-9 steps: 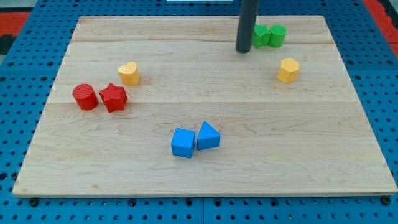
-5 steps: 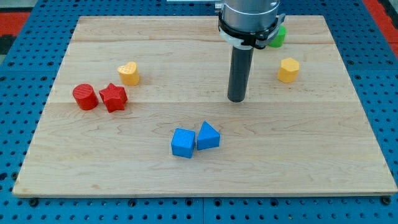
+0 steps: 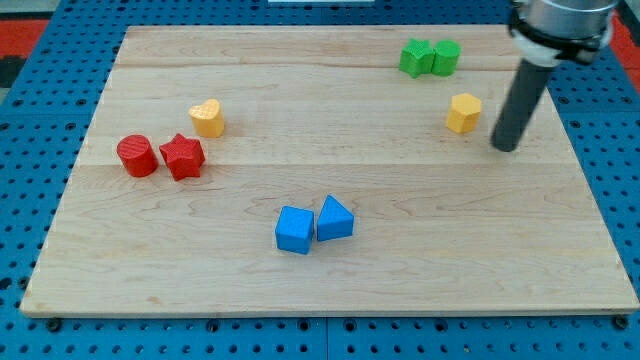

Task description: Make the yellow hexagon into the yellow heart

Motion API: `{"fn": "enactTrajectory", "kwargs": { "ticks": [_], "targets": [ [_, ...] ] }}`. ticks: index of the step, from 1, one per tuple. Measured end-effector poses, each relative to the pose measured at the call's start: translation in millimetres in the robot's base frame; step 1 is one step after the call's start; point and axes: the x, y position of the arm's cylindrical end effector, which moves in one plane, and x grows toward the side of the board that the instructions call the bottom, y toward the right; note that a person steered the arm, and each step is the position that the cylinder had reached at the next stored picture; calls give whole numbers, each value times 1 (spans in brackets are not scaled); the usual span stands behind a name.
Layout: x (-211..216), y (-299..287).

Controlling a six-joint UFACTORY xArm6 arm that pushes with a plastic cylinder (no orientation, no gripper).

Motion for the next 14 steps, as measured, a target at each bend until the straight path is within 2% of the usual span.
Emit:
{"fn": "enactTrajectory", "kwargs": {
  "ticks": [2,3,8,9,10,12,13,14],
  "targets": [
    [-10,12],
    [-47,14],
    [-56,10],
    [-64,-40],
    [-67,-53],
    [-62,-48],
    [-34,-45],
    [-34,-59]
  ]
}}
